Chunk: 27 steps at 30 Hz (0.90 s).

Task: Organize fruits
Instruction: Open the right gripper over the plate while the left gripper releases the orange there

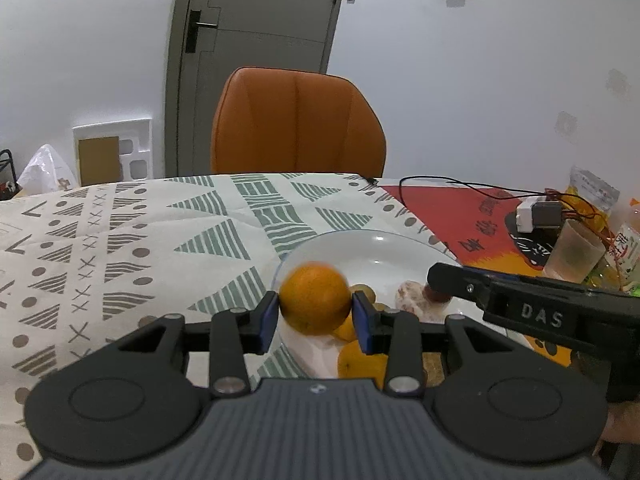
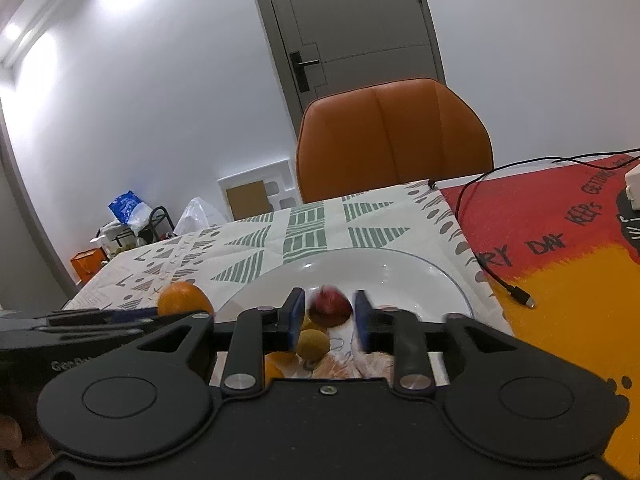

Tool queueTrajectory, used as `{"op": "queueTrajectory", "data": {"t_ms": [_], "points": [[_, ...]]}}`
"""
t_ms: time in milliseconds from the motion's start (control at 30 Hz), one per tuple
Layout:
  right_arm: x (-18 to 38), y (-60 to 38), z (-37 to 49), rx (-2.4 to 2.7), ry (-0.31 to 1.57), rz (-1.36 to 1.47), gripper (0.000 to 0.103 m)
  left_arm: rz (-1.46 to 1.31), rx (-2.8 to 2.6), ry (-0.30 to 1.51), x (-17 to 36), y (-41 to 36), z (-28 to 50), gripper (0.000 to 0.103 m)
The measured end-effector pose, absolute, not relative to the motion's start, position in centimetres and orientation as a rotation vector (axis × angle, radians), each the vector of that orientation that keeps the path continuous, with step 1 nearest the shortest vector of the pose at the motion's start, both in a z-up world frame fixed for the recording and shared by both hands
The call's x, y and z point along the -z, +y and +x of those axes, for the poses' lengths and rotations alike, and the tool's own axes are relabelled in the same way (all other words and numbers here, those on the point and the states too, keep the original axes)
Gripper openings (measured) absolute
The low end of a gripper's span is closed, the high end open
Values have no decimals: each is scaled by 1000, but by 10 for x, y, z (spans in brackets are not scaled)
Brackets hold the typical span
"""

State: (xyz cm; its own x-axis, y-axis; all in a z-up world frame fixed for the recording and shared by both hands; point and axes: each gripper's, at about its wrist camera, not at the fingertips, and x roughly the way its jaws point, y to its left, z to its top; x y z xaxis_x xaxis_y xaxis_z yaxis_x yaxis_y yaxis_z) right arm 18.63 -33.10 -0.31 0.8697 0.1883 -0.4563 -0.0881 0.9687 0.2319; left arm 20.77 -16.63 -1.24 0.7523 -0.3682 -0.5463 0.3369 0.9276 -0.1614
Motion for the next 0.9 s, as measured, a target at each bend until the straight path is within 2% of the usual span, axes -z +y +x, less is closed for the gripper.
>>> {"op": "queueTrajectory", "data": {"t_ms": [33, 67, 500, 600, 667, 900], "points": [[3, -332, 184, -141, 492, 209, 47, -53, 384, 605, 12, -166, 207, 37], [4, -333, 182, -136, 493, 211, 47, -53, 384, 604, 11, -165, 207, 37], [11, -341, 165, -139, 510, 245, 47, -65, 321, 619, 7, -145, 197, 47], [11, -341, 162, -138, 510, 250, 48, -58, 314, 615, 5, -143, 192, 54], [11, -341, 160, -140, 511, 257, 53, -51, 309, 611, 3, -143, 188, 60], [7, -334, 150, -155, 501, 253, 58, -30, 275, 594, -3, -135, 174, 78]]}}
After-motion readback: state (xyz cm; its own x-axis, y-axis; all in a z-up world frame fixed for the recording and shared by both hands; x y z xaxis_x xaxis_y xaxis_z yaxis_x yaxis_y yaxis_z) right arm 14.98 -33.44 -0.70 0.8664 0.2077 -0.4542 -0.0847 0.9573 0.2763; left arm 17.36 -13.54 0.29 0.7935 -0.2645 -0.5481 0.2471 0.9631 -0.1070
